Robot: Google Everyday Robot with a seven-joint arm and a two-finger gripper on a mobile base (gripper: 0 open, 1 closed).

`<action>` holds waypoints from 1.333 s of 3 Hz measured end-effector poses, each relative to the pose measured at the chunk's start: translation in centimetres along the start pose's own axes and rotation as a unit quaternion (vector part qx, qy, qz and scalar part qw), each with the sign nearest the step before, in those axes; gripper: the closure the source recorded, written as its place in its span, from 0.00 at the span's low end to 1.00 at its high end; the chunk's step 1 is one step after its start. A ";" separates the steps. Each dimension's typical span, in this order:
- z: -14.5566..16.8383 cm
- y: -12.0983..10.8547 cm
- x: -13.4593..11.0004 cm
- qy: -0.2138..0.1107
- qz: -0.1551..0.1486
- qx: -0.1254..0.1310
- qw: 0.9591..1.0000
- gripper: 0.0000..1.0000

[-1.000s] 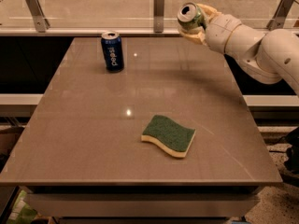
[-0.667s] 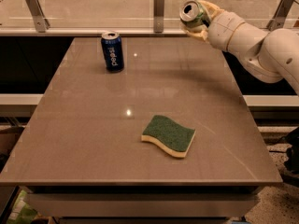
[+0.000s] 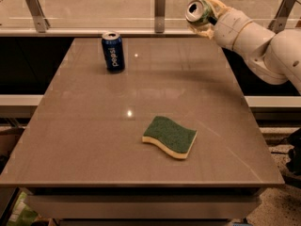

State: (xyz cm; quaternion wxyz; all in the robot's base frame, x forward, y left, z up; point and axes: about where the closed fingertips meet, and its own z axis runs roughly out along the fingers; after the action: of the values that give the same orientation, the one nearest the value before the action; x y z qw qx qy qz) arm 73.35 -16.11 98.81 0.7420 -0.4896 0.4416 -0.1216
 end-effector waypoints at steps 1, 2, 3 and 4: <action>-0.1 -0.5 -0.2 -0.007 -0.025 0.013 1.000 1.00; -0.1 -0.5 -0.3 -0.008 -0.029 0.014 0.999 1.00; 0.0 -0.6 -0.4 0.003 -0.062 0.009 0.998 1.00; -0.4 -1.3 0.0 0.004 -0.109 0.014 0.994 1.00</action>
Offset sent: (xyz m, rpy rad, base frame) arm -0.0008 -0.0022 0.0044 -0.0194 -0.0503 -0.0091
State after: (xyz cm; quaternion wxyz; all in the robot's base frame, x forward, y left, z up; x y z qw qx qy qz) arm 73.37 -16.94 99.86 0.7294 -0.5235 0.3872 -0.2098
